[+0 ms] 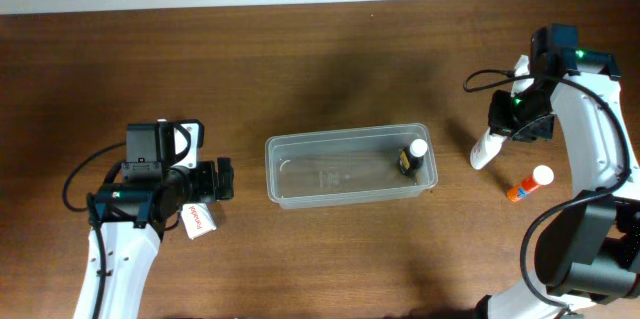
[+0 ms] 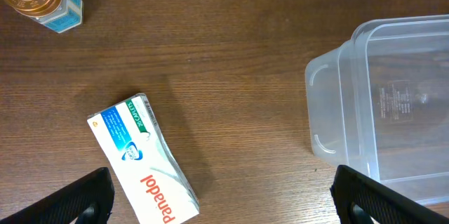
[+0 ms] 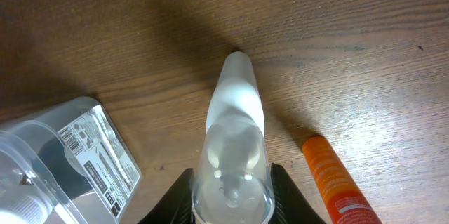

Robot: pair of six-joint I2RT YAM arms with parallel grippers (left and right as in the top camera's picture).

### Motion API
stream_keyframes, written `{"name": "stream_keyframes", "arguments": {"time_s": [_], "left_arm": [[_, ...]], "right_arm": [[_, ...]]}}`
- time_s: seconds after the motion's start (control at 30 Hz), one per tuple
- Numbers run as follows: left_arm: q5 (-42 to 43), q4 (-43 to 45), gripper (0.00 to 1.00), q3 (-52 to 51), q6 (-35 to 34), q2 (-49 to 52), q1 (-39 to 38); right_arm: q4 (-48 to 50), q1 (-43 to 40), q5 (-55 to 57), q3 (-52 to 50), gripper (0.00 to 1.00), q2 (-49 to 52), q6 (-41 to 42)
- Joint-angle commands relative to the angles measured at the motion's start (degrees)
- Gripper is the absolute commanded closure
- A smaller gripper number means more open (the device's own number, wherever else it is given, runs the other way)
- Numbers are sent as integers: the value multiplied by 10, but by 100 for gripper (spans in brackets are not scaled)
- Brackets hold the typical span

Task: Pack container
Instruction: 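Move the right gripper to the white spray bottle and grasp it, then lower the white spray bottle into the container and open the right gripper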

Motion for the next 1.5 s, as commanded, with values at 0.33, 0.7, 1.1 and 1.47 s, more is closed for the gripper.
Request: {"name": "stream_keyframes", "arguments": {"time_s": [0.33,0.7,1.1,1.47], "left_arm": [[4,2,1,11,1,1,2],[4,2,1,11,0,1,2],[4,2,0,11,0,1,2],[4,2,1,11,0,1,2]], "right_arm": [[-34,9,-1,10,86,-50,-5],[-105,129,-4,20,86,-248,5],[-110,251,-5,-4,85,-246,38],[-51,262,-3,-40,85,-186,38]]}}
